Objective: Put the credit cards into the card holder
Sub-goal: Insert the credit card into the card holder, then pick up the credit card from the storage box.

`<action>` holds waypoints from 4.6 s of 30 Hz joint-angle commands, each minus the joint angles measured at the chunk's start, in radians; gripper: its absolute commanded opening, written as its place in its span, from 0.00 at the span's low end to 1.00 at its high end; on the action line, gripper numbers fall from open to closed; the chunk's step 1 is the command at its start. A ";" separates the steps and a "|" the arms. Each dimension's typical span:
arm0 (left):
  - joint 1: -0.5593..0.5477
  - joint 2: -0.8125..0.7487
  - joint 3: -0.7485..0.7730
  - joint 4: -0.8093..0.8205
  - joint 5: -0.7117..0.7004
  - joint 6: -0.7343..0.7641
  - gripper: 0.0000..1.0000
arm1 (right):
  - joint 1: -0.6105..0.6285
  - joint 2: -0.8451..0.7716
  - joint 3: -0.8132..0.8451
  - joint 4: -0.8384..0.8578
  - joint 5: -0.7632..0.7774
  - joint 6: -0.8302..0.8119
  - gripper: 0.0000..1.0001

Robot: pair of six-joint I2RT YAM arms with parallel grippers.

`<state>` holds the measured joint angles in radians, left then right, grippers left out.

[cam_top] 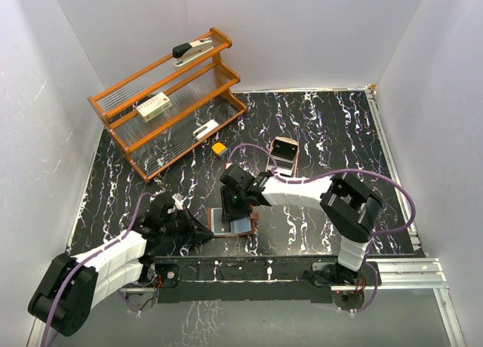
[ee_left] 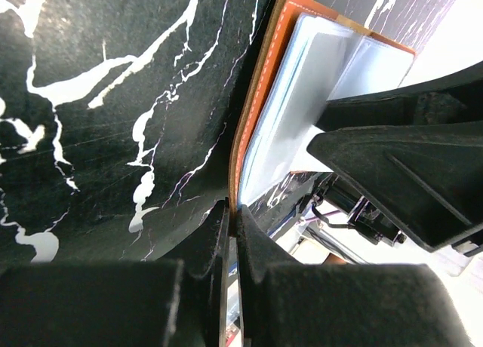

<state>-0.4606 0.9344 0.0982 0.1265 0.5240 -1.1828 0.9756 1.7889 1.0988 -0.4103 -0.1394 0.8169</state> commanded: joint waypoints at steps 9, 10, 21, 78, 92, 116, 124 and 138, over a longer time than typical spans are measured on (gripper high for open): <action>-0.006 -0.012 0.063 -0.104 0.001 0.064 0.00 | -0.004 -0.070 0.020 -0.139 0.135 -0.075 0.35; -0.006 -0.014 0.067 -0.115 -0.002 0.068 0.00 | -0.004 -0.073 0.014 -0.141 0.142 -0.074 0.35; -0.006 -0.015 0.104 -0.168 -0.021 0.120 0.00 | -0.028 -0.143 0.135 -0.228 0.257 -0.245 0.33; -0.006 -0.028 0.098 -0.164 0.017 0.156 0.00 | -0.560 0.167 0.359 0.093 0.423 -1.362 0.53; -0.006 -0.023 0.100 -0.163 0.014 0.158 0.00 | -0.560 0.160 0.340 0.119 0.447 -1.391 0.53; -0.005 -0.008 0.116 -0.174 0.007 0.165 0.00 | -0.560 0.195 0.359 0.116 0.510 -1.408 0.52; -0.006 0.000 0.088 -0.124 0.017 0.136 0.00 | -0.560 0.181 0.387 0.128 0.530 -1.417 0.47; -0.006 -0.016 0.097 -0.146 0.012 0.144 0.00 | -0.560 0.173 0.382 0.128 0.515 -1.420 0.28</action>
<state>-0.4606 0.9260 0.1829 -0.0010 0.5129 -1.0412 0.4187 1.9984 1.4441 -0.3462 0.3622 -0.5991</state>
